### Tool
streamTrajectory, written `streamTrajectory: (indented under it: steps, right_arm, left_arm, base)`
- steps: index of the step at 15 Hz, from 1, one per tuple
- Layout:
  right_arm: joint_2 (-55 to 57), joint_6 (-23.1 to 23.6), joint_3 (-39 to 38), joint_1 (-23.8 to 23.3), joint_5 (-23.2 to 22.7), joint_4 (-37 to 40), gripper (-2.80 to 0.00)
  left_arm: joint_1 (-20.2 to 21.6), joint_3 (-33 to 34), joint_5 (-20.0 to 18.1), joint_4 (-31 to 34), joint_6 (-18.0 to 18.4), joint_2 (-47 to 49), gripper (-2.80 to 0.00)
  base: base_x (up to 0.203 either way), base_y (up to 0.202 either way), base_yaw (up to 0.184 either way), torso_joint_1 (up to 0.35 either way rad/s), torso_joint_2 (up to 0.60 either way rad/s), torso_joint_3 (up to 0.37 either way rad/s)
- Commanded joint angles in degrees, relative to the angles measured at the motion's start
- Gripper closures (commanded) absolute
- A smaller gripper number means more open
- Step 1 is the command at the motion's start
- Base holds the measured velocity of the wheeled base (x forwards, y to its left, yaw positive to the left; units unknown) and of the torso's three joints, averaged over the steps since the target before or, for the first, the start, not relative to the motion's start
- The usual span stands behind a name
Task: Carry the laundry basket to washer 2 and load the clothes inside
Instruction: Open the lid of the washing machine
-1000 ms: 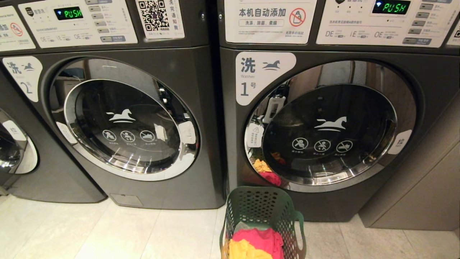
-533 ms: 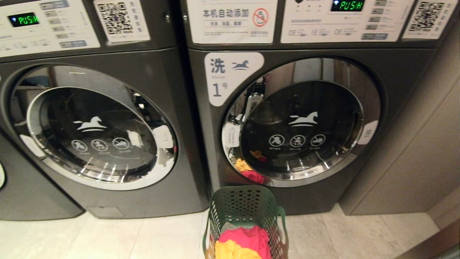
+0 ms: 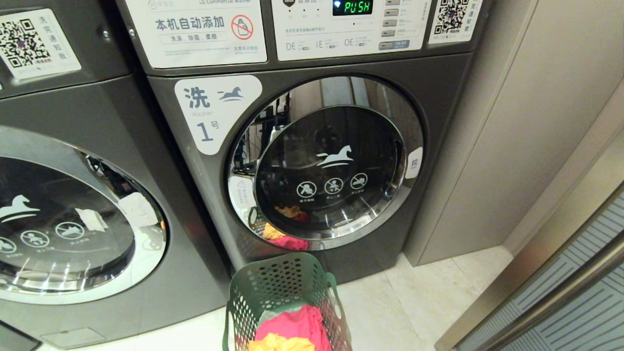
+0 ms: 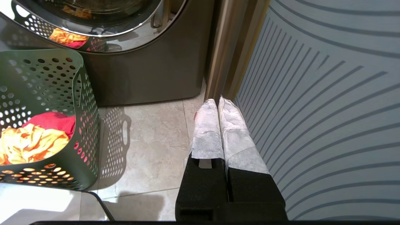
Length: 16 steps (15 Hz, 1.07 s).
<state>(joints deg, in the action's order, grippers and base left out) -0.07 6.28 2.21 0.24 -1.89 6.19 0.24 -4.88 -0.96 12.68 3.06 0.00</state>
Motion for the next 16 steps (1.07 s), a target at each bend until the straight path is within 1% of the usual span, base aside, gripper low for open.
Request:
streamTrajectory:
  steps: [1, 10, 11, 12, 14, 15, 16]
  right_arm:
    - [0.07, 0.05, -0.01, 0.02, -0.04, 0.05, 0.00]
    - [0.07, -0.30, 0.08, 0.02, -0.04, 0.05, 0.00]
    - [0.07, -0.21, 0.08, 0.02, -0.04, 0.05, 0.00]
    - [0.07, -0.13, 0.08, 0.02, -0.04, 0.05, 0.00]
    - [0.07, -0.45, 0.08, 0.02, -0.04, 0.05, 0.00]
    - [0.07, -0.83, 0.08, 0.02, -0.04, 0.05, 0.00]
    - [0.07, -0.95, 0.14, 0.02, 0.04, 0.05, 0.00]
  left_arm:
    - [0.02, 0.03, 0.00, 0.07, 0.02, 0.08, 0.00]
    - [0.02, 0.04, 0.52, 0.07, 0.01, 0.09, 0.00]
    - [0.02, -0.14, 1.64, -0.04, -0.20, 0.00, 0.00]
    - [0.02, -0.64, 3.75, -0.28, -1.22, 0.00, 0.00]
    - [0.03, -5.56, 7.07, -0.32, -2.17, 0.32, 0.00]
    - [0.02, -8.61, 8.33, -0.17, -2.22, 1.90, 0.00]
    - [0.02, -11.62, 9.56, -0.11, -2.25, 5.52, 0.00]
  base:
    - [0.000, 0.000, 0.000, 0.000, 0.00, 0.000]
    - [0.000, 0.000, 0.000, 0.000, 0.00, 0.000]
    - [0.000, 0.000, 0.000, 0.000, 0.00, 0.000]
    - [0.000, 0.000, 0.000, 0.000, 0.00, 0.000]
    - [0.000, 0.000, 0.000, 0.000, 0.00, 0.000]
    - [0.000, 0.000, 0.000, 0.000, 0.00, 0.000]
    - [0.000, 0.000, 0.000, 0.000, 0.00, 0.000]
